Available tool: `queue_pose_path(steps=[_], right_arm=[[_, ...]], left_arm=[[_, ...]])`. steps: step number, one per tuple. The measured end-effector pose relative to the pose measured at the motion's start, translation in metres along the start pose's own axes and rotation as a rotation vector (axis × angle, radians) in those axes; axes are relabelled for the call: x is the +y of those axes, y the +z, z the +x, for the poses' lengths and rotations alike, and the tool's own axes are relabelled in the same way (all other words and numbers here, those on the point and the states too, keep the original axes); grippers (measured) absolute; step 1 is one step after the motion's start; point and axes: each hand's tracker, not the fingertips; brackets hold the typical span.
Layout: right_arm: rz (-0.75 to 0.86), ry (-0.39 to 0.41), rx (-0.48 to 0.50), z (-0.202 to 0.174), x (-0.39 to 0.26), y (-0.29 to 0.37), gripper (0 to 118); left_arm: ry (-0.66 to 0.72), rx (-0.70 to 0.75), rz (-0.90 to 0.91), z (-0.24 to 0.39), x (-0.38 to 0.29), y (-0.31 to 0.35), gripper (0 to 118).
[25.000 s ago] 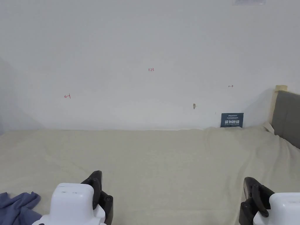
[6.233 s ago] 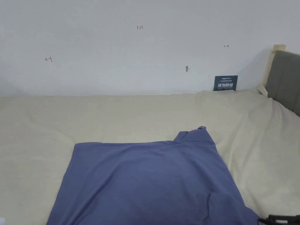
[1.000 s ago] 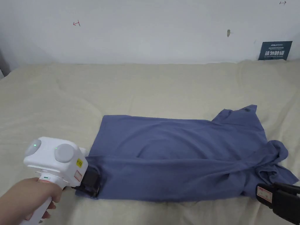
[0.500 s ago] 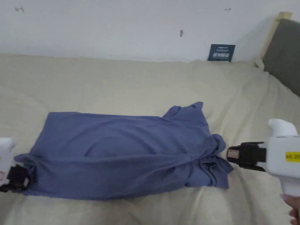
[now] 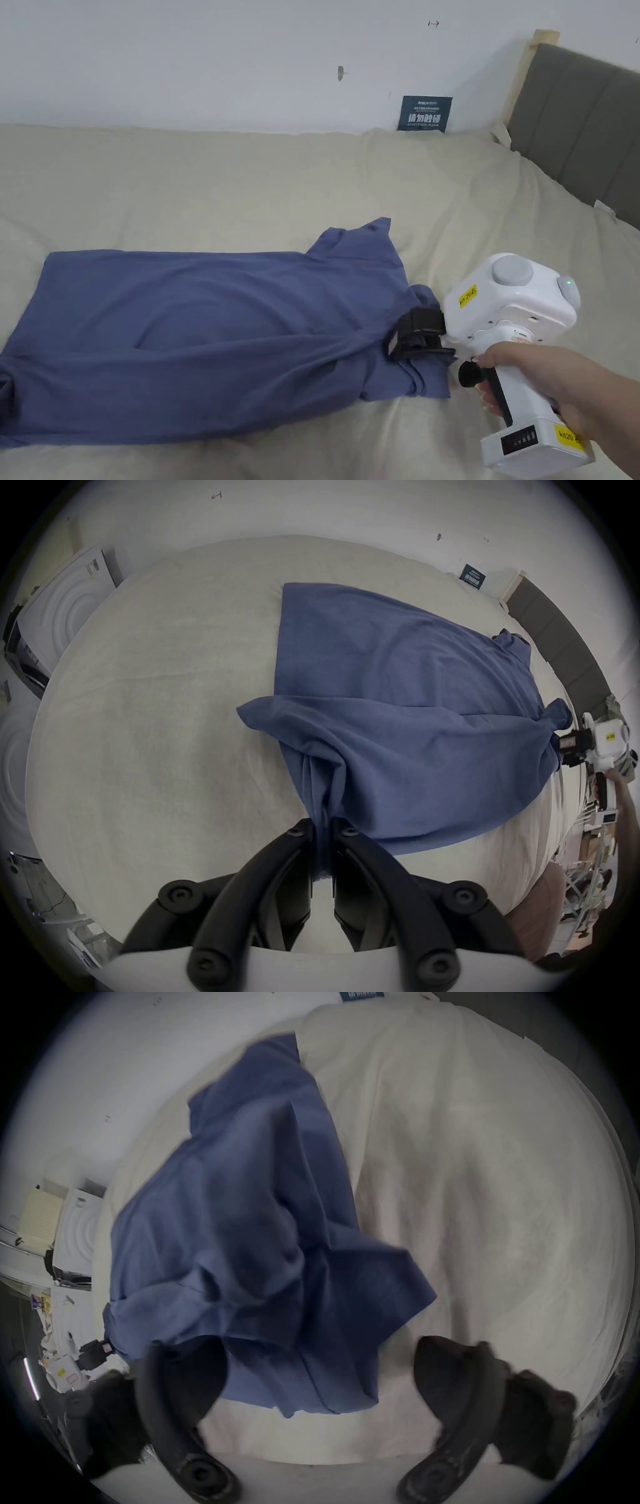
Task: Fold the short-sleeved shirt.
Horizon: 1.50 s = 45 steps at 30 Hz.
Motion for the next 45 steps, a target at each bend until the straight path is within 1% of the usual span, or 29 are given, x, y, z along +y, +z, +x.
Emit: queue_pose_path(steps=[1,2,3,4,5,6,7,9,10,11,13,14,15,16,17,22,26,29,31,34,36,38,39,40,41,42,43,44,45], right_arm=[[-0.009,-0.002,-0.003,0.000,-0.003,-0.004,86],[0.000,0.003,-0.011,0.000,-0.008,-0.003,61],[0.035,0.055,-0.150,-0.006,-0.014,-0.001,48],[0.057,0.072,-0.060,-0.007,-0.017,0.004,40],[0.047,0.077,-0.024,-0.009,-0.018,0.008,19],[0.054,0.077,-0.005,-0.009,-0.020,0.012,8],[0.061,0.067,-0.012,-0.002,-0.014,0.022,8],[0.090,0.090,-0.022,-0.005,-0.017,0.033,8],[0.093,0.139,-0.025,-0.007,-0.018,0.039,8],[0.093,0.169,-0.023,-0.008,-0.017,0.047,8],[0.113,0.167,-0.014,-0.007,-0.021,0.061,8],[0.119,0.175,0.011,-0.005,-0.023,0.067,8],[0.127,0.167,0.049,0.001,-0.016,0.071,8],[0.136,0.150,0.101,0.006,-0.018,0.078,8],[0.147,0.132,0.137,0.011,-0.020,0.084,8],[0.152,0.105,0.203,0.035,-0.037,0.110,8],[0.149,0.128,0.202,0.053,-0.068,0.135,8],[0.139,0.104,0.214,0.072,-0.092,0.151,8],[0.133,0.093,0.224,0.080,-0.109,0.157,8],[0.097,0.050,0.216,0.099,-0.132,0.147,8],[0.061,0.010,0.169,0.108,-0.142,0.127,8],[0.027,-0.038,0.153,0.119,-0.147,0.099,8],[0.019,-0.036,0.152,0.120,-0.149,0.087,8],[0.019,-0.032,0.133,0.121,-0.149,0.081,10],[0.028,-0.026,0.117,0.122,-0.150,0.074,20],[0.037,-0.021,0.104,0.122,-0.152,0.073,43],[0.057,-0.019,0.068,0.131,-0.148,0.068,64],[0.075,-0.007,0.025,0.131,-0.150,0.071,83],[0.094,0.003,0.001,0.131,-0.151,0.075,92]], left_arm=[[0.002,0.003,-0.003,-0.005,0.002,-0.003,10],[0.004,0.006,-0.005,-0.009,0.004,-0.006,10],[0.007,0.011,-0.006,-0.012,0.005,-0.008,10],[0.009,0.013,-0.008,-0.001,0.000,0.003,10],[0.010,0.020,-0.008,-0.003,0.000,0.002,10],[0.014,0.021,-0.008,-0.005,0.001,0.000,10],[0.021,0.019,-0.008,-0.008,0.002,-0.001,10],[0.034,0.013,-0.004,-0.002,-0.004,0.002,10],[0.037,0.010,0.000,-0.003,-0.003,0.004,10],[0.037,0.009,0.005,-0.004,-0.002,0.006,10],[0.039,-0.001,0.017,-0.003,-0.005,0.008,10],[0.040,-0.008,0.024,-0.004,-0.004,0.010,10],[0.042,-0.015,0.030,-0.006,-0.003,0.013,10],[0.050,-0.029,0.039,0.013,-0.014,0.033,10],[0.050,-0.048,0.044,0.014,-0.015,0.038,10],[0.036,-0.071,0.063,0.007,-0.021,0.062,10],[0.012,-0.071,0.067,0.008,-0.042,0.098,10],[0.008,-0.102,0.067,0.018,-0.070,0.126,10],[0.012,-0.125,0.060,0.021,-0.089,0.134,10],[0.027,-0.142,0.050,0.026,-0.122,0.126,10],[0.008,-0.148,0.010,0.026,-0.140,0.102,10],[0.016,-0.118,-0.026,0.027,-0.155,0.077,10],[0.017,-0.094,-0.031,0.027,-0.160,0.068,10],[0.013,-0.074,-0.029,0.027,-0.162,0.060,10],[0.005,-0.039,-0.024,0.026,-0.164,0.055,10],[0.014,-0.029,-0.014,0.026,-0.166,0.054,10],[0.033,-0.042,-0.002,0.025,-0.168,0.056,14],[0.056,-0.055,0.018,0.031,-0.167,0.064,27],[0.061,-0.043,0.038,0.032,-0.168,0.068,65]])
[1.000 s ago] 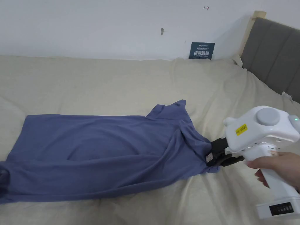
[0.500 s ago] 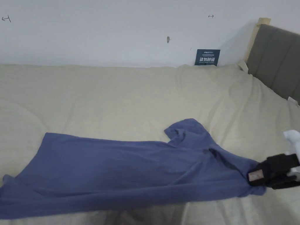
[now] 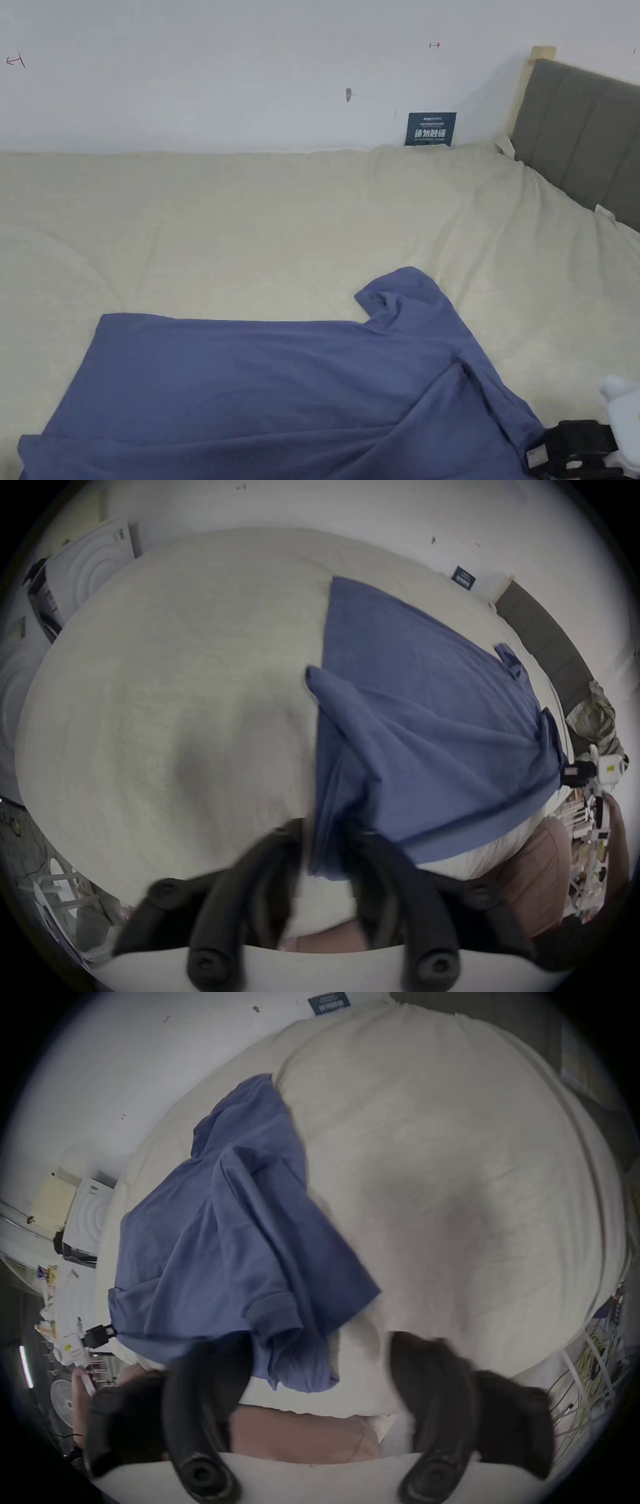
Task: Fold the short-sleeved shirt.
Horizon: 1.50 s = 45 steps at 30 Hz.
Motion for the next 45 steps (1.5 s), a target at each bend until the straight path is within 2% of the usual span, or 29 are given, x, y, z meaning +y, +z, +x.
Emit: queue_pose_path(steps=[1,2,5,8,9,10,11,12,13,14,15,17,18,19,21,24,26,27,30,32,34,35,36,37,38,39,40,43,45], right_arm=[[0.022,0.002,0.003,-0.001,-0.002,0.008,92],[0.066,0.007,-0.004,-0.001,-0.006,0.019,92],[0.191,0.037,0.039,-0.017,-0.011,0.054,92],[0.310,0.062,0.154,-0.047,-0.028,0.084,89],[0.345,0.070,0.184,-0.056,-0.032,0.093,75],[0.421,0.140,0.230,-0.081,-0.050,0.099,49],[0.472,0.194,0.263,-0.094,-0.060,0.104,24],[0.520,0.242,0.294,-0.105,-0.069,0.109,10],[0.566,0.288,0.266,-0.122,-0.078,0.104,10],[0.597,0.346,0.238,-0.142,-0.094,0.100,0],[0.629,0.349,0.227,-0.151,-0.100,0.103,0],[0.647,0.376,0.288,-0.166,-0.111,0.104,0],[0.659,0.357,0.303,-0.157,-0.115,0.097,0],[0.664,0.352,0.306,-0.161,-0.117,0.097,0],[0.653,0.355,0.309,-0.166,-0.113,0.099,0],[0.659,0.423,0.264,-0.165,-0.107,0.097,0],[0.672,0.450,0.252,-0.168,-0.101,0.096,0],[0.675,0.451,0.256,-0.167,-0.097,0.095,0],[0.651,0.436,0.288,-0.174,-0.082,0.090,0],[0.637,0.406,0.305,-0.174,-0.073,0.082,0],[0.604,0.354,0.345,-0.176,-0.065,0.078,0],[0.586,0.334,0.373,-0.174,-0.061,0.076,0],[0.580,0.329,0.375,-0.174,-0.058,0.073,0],[0.577,0.330,0.364,-0.174,-0.054,0.071,0],[0.567,0.326,0.354,-0.172,-0.050,0.068,0],[0.557,0.326,0.342,-0.172,-0.047,0.066,0],[0.548,0.327,0.331,-0.172,-0.044,0.062,0],[0.517,0.326,0.318,-0.170,-0.037,0.051,0],[0.503,0.325,0.303,-0.169,-0.034,0.044,0]], left_arm=[[-0.004,0.030,0.030,0.001,-0.001,0.005,98],[-0.018,0.054,0.048,0.002,-0.001,0.011,118],[-0.002,0.055,0.116,-0.001,-0.001,0.031,115],[0.027,-0.039,0.219,0.000,0.012,0.062,115],[0.028,-0.062,0.251,0.007,0.012,0.068,112],[0.025,-0.095,0.282,0.015,0.012,0.076,97],[0.001,-0.136,0.310,0.030,0.001,0.078,75],[-0.031,-0.178,0.363,0.039,-0.003,0.085,60],[-0.076,-0.196,0.423,0.050,-0.011,0.092,60],[-0.117,-0.158,0.474,0.062,-0.017,0.096,4],[-0.170,-0.110,0.480,0.072,-0.026,0.096,0],[-0.219,-0.113,0.558,0.078,-0.032,0.113,0],[-0.212,-0.131,0.568,0.079,-0.034,0.118,0],[-0.205,-0.125,0.584,0.108,-0.045,0.123,0],[-0.213,-0.123,0.607,0.113,-0.041,0.138,0],[-0.254,-0.138,0.641,0.133,-0.006,0.157,0],[-0.222,-0.162,0.620,0.133,0.049,0.172,0],[-0.173,-0.180,0.581,0.129,0.075,0.158,0],[-0.106,-0.210,0.312,0.118,0.180,0.127,0],[-0.075,-0.200,0.107,0.085,0.245,0.066,0],[-0.115,-0.158,0.003,0.074,0.284,0.026,0],[-0.147,-0.090,-0.008,0.072,0.289,0.004,0],[-0.163,-0.031,-0.033,0.069,0.299,-0.014,5],[-0.164,-0.017,-0.062,0.063,0.309,-0.032,24],[-0.150,-0.020,-0.089,0.058,0.317,-0.050,57],[-0.130,-0.036,-0.101,0.048,0.320,-0.070,103],[-0.123,-0.038,-0.101,0.042,0.324,-0.084,118],[-0.116,0.012,-0.069,0.039,0.313,-0.109,115],[-0.096,-0.008,-0.111,0.039,0.315,-0.130,114]])
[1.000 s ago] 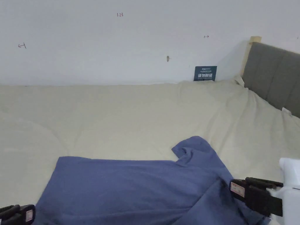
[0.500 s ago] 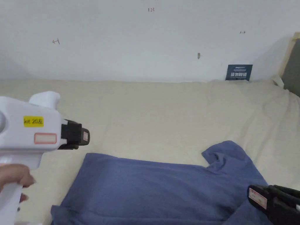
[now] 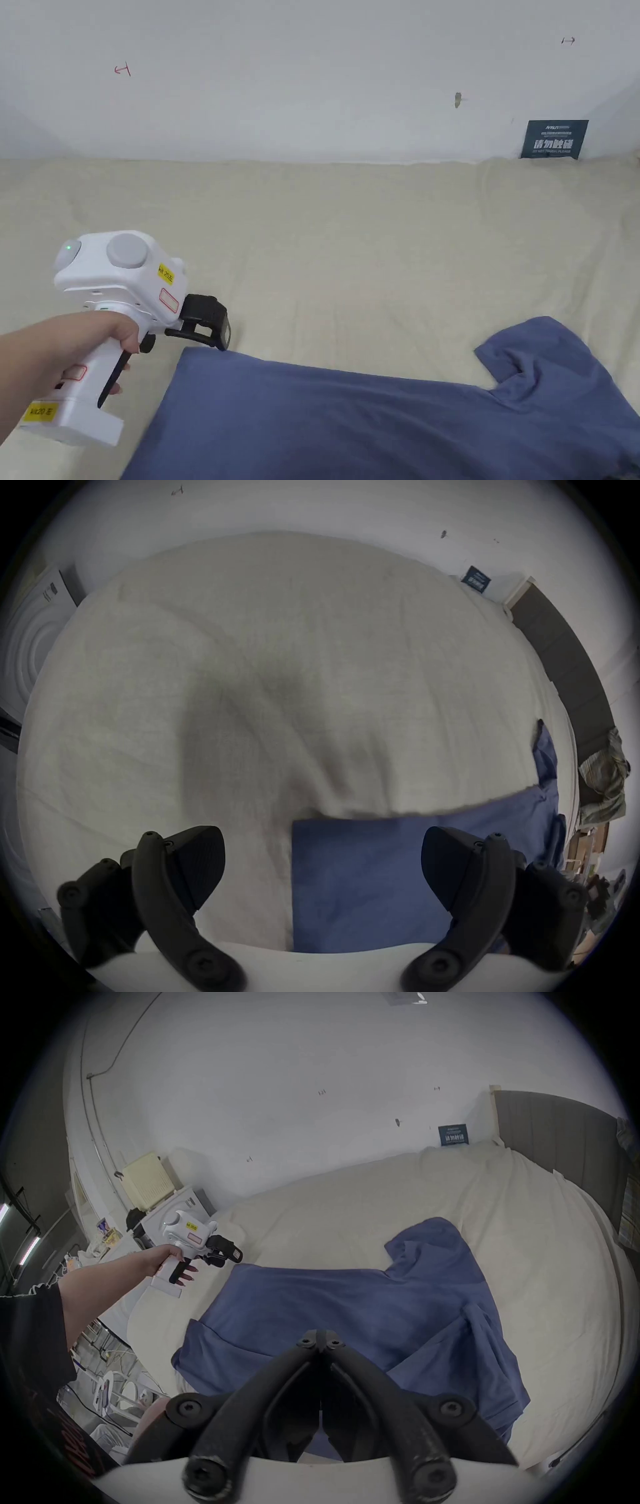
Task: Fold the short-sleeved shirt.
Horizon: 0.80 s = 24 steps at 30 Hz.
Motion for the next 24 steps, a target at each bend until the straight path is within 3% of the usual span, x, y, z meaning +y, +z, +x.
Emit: queue_pose_path(steps=[5,6,8,10,12,14,16,19,22,23,24], right_arm=[[-0.069,-0.002,-0.021,0.004,-0.008,-0.018,0],[-0.076,-0.004,-0.015,0.004,-0.009,-0.019,0],[-0.086,-0.008,-0.003,0.004,-0.010,-0.023,0],[-0.093,-0.005,0.001,0.003,-0.011,-0.026,0],[-0.092,-0.003,0.004,0.001,-0.011,-0.026,0],[-0.075,-0.002,0.014,-0.001,-0.008,-0.022,0],[-0.031,-0.007,0.014,0.000,0.002,-0.014,0],[-0.013,-0.061,0.052,0.020,0.046,-0.012,0],[-0.049,-0.130,-0.061,0.059,0.110,-0.039,0],[-0.121,-0.117,-0.126,0.074,0.130,-0.059,5],[-0.172,-0.107,-0.175,0.088,0.145,-0.077,39]], left_arm=[[-0.065,0.033,-0.056,0.009,-0.015,-0.021,112],[-0.097,0.034,-0.068,0.012,-0.015,-0.020,106],[-0.182,0.091,-0.036,0.027,-0.024,-0.010,74],[-0.223,0.064,0.006,0.035,-0.027,-0.002,3],[-0.179,-0.061,-0.003,0.047,-0.032,0.002,2],[-0.191,-0.027,-0.009,0.052,-0.032,-0.002,2],[-0.225,0.108,0.050,0.050,-0.029,-0.002,2],[-0.195,0.074,0.075,0.030,-0.019,0.001,2],[-0.188,0.074,0.099,0.042,-0.035,0.020,2],[-0.191,0.070,0.093,0.044,-0.037,0.022,2],[-0.200,0.074,0.092,0.046,-0.039,0.023,2]])
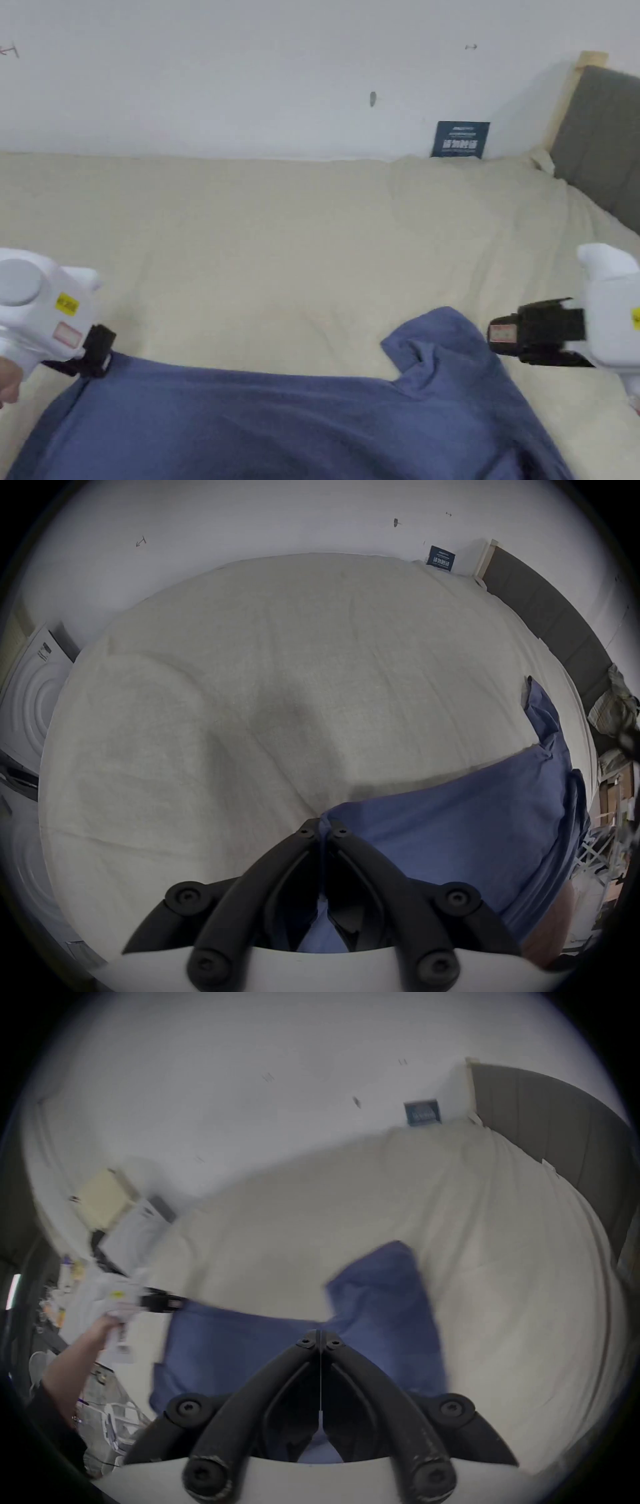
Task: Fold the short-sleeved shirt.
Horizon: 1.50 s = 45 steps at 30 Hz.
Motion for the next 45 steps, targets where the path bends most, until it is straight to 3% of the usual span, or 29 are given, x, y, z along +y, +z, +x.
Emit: queue_pose_path(steps=[1,2,4,7,8,10,11,12,13,14,17,20,21,24,28,32,39,45], right_arm=[[-0.086,0.008,-0.043,0.014,0.021,-0.026,73],[-0.161,0.044,-0.082,0.022,0.035,-0.048,90],[-0.237,0.041,-0.100,0.038,0.044,-0.087,95],[-0.347,-0.153,-0.110,0.058,0.048,-0.128,98],[-0.338,-0.182,-0.124,0.062,0.049,-0.136,98],[-0.301,-0.177,-0.201,0.069,0.044,-0.145,98],[-0.304,-0.152,-0.198,0.069,0.043,-0.150,97],[-0.312,-0.141,-0.208,0.068,0.043,-0.153,85],[-0.313,-0.137,-0.229,0.060,0.036,-0.145,52],[-0.319,-0.125,-0.220,0.056,0.033,-0.142,0],[-0.320,-0.106,-0.213,0.042,0.038,-0.130,0],[-0.295,-0.024,-0.182,0.023,0.047,-0.110,0],[-0.272,-0.013,-0.168,0.041,0.043,-0.118,0],[-0.228,-0.057,-0.073,0.041,0.048,-0.094,0],[-0.162,-0.079,-0.062,0.042,0.035,-0.042,0],[-0.116,-0.096,0.028,0.057,0.025,-0.002,0],[-0.057,-0.134,0.126,0.059,-0.066,0.098,0],[-0.133,-0.174,0.102,0.075,-0.158,0.104,0]], left_arm=[[-0.012,0.006,-0.006,0.002,-0.001,0.001,2],[-0.019,0.009,-0.007,0.000,0.000,-0.002,2],[-0.023,0.004,-0.010,0.000,-0.001,0.000,2],[0.055,-0.064,-0.002,-0.012,0.003,0.000,2],[0.080,-0.064,-0.001,-0.016,0.004,0.000,2],[0.091,-0.068,-0.007,-0.007,-0.002,0.010,2],[0.094,-0.074,-0.007,-0.007,-0.003,0.011,2],[0.094,-0.075,-0.010,-0.006,-0.004,0.010,2],[0.089,-0.072,-0.013,-0.004,-0.006,0.009,2],[0.082,-0.067,-0.020,-0.013,-0.003,0.004,2],[0.077,-0.058,-0.045,-0.010,-0.008,-0.002,2],[0.096,-0.057,-0.048,-0.014,-0.009,-0.002,2],[0.112,-0.065,-0.035,-0.015,-0.010,0.001,2],[0.137,-0.083,-0.017,-0.023,-0.009,0.007,2],[0.123,-0.091,0.030,-0.020,-0.023,0.037,2],[0.137,-0.129,0.093,-0.028,-0.050,0.078,2],[0.089,-0.162,0.145,-0.026,-0.135,0.146,2],[0.089,-0.171,0.097,-0.003,-0.246,0.134,2]])
